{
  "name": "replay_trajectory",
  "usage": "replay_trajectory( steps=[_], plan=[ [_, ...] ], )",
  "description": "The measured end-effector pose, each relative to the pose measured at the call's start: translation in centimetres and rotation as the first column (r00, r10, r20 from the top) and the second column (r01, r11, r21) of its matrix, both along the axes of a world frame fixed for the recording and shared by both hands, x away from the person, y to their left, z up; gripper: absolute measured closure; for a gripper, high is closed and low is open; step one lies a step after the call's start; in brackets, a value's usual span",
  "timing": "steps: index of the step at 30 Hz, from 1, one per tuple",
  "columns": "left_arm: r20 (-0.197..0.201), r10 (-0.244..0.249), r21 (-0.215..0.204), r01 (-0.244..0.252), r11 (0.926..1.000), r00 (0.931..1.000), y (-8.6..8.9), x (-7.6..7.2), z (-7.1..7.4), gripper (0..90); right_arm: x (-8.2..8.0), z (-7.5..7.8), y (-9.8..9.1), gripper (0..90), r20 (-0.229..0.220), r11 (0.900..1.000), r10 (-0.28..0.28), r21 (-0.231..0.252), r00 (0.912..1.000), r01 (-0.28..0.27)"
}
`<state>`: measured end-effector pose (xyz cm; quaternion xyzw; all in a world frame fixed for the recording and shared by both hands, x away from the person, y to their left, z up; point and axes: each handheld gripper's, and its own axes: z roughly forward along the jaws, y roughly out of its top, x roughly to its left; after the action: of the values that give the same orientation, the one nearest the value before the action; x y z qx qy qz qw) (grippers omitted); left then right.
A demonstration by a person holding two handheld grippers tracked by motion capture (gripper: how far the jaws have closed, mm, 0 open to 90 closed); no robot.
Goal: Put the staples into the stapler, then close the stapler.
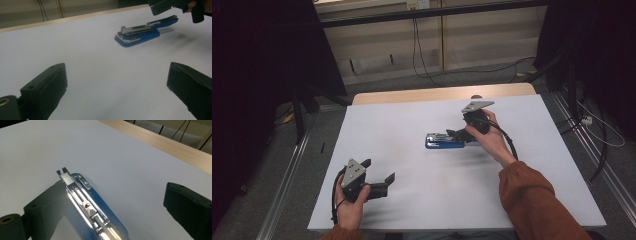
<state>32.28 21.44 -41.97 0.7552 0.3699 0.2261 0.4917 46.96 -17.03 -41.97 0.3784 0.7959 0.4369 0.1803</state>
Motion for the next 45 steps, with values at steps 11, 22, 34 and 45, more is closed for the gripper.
replay_trajectory(
  steps=[11,22,34,45],
  plan=[
    [-0.004,0.007,-0.007,-0.007,1.0000,1.0000,0.3,0.1,-0.1,3.2,-1.6,0.0,-1.6,5.8,0.030,0.9963,-0.086,0.008,0.9958,0.086],
    [0.007,0.005,-0.001,-0.005,1.0000,1.0000,0.0,-0.1,0.1,3.2,-3.7,-0.5,-3.5,4.7,0.056,0.9876,-0.156,0.023,0.9861,0.155],
    [0.013,0.039,0.002,-0.039,0.9992,0.9992,0.3,-0.1,0.1,3.2,-5.6,-0.6,-5.1,4.1,0.091,0.9811,-0.192,0.040,0.9771,0.189],
    [-0.022,0.035,-0.009,-0.035,0.9994,0.9992,0.5,0.4,-0.1,4.7,-7.2,-0.4,-7.0,3.5,0.105,0.9738,-0.224,0.062,0.9689,0.219]
  ],
)
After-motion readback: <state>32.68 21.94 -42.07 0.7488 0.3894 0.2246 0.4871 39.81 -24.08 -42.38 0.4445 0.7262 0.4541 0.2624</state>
